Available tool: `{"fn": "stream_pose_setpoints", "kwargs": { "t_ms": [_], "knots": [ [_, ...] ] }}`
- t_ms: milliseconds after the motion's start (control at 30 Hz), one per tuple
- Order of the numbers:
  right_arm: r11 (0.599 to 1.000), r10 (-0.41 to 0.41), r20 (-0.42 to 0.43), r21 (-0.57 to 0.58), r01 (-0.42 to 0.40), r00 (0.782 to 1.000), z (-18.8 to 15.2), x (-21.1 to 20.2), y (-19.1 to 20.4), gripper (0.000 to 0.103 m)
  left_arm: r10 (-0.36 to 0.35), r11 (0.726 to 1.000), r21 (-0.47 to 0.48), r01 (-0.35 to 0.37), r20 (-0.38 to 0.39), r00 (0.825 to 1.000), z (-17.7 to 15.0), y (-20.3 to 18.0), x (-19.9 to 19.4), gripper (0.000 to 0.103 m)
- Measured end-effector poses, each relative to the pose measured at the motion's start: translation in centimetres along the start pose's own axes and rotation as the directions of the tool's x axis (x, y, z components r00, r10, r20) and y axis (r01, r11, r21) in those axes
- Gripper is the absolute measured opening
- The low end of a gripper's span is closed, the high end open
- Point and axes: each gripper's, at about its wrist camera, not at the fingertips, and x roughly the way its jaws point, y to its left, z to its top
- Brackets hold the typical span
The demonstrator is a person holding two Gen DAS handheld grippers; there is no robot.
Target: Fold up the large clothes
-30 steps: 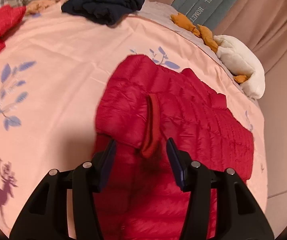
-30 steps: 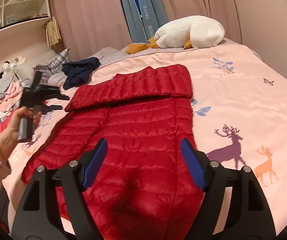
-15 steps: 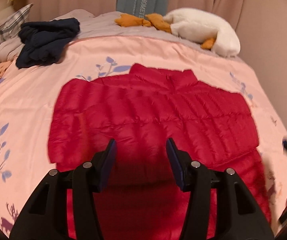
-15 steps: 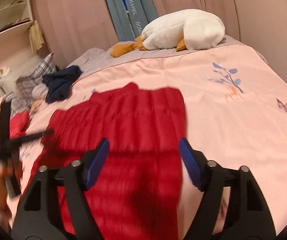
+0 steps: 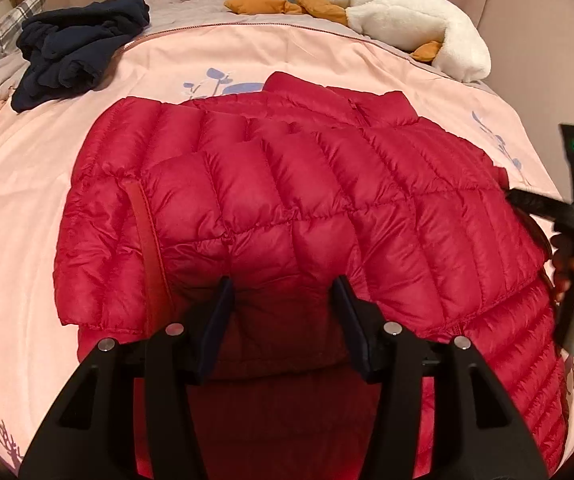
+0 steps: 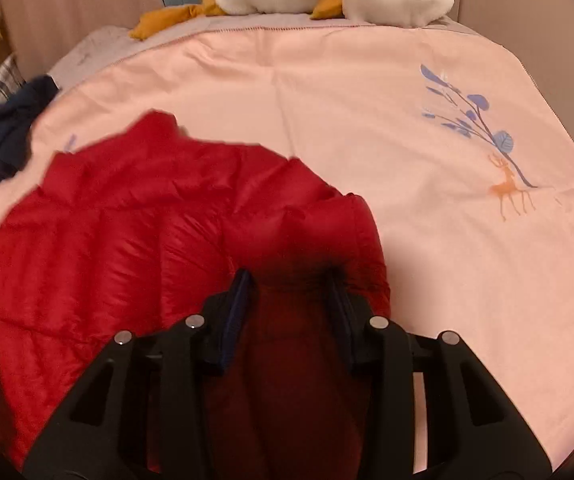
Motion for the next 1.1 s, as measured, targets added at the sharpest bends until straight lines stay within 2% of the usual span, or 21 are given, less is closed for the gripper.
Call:
{"fn": "stream_pose_setpoints", "kwargs": {
  "t_ms": [133, 200, 267, 333, 433, 533, 667, 767, 967, 1100],
  "knots": [
    [0.999, -0.037, -0.007, 0.018, 0.037, 0.999, 0.7, -1.0, 0.3, 0.039, 0.009, 1.000, -0.002, -0.009, -0.006, 1.000, -0.1, -0.2, 0.3, 0.053],
    [0.998, -0.044, 0.091, -0.032, 0.047, 0.995, 0.5, -3.9, 1.7, 0.040, 0.011, 1.000, -0.002, -0.011, -0.006, 1.000, -0.1, -0.2, 0.3, 0.053],
    [0.995, 0.041, 0.148, -0.092, -0.028, 0.988, -0.3, -6.3, 3.3, 0.044, 0.012, 1.000, -0.003, -0.012, -0.007, 1.000, -0.1, -0.2, 0.4, 0.053],
    [0.982, 0.167, 0.151, -0.117, -0.151, 0.974, -1.3, -7.8, 4.7, 0.052, 0.013, 1.000, -0.007, -0.013, -0.007, 1.000, 0.0, -0.2, 0.4, 0.053],
    [0.959, 0.257, 0.138, -0.160, -0.234, 0.957, -2.6, -8.2, 6.8, 0.054, 0.024, 1.000, -0.010, -0.024, -0.007, 1.000, -0.1, -0.5, 0.4, 0.053],
    [0.955, 0.241, 0.105, -0.203, -0.216, 0.965, -3.8, -6.7, 9.1, 0.054, 0.029, 1.000, -0.011, -0.029, -0.009, 1.000, -0.1, -0.5, 0.4, 0.053],
    [0.960, 0.145, 0.079, -0.254, -0.121, 0.986, -5.0, -4.0, 10.6, 0.055, 0.030, 1.000, -0.008, -0.030, -0.010, 1.000, -0.1, -0.5, 0.5, 0.053],
    [0.960, 0.134, 0.061, -0.256, -0.114, 0.989, -4.9, -3.1, 11.0, 0.056, 0.030, 1.000, -0.001, -0.030, -0.006, 1.000, -0.2, -0.5, 0.5, 0.053],
    [0.960, 0.228, 0.095, -0.190, -0.208, 0.969, -5.0, -6.3, 9.0, 0.055, 0.025, 1.000, -0.003, -0.025, -0.004, 1.000, -0.2, -0.5, 0.5, 0.053],
    [0.973, 0.181, 0.126, -0.166, -0.159, 0.975, -5.5, -7.7, 6.6, 0.056, 0.025, 1.000, -0.002, -0.025, -0.004, 1.000, -0.2, -0.5, 0.5, 0.053]
  ]
}}
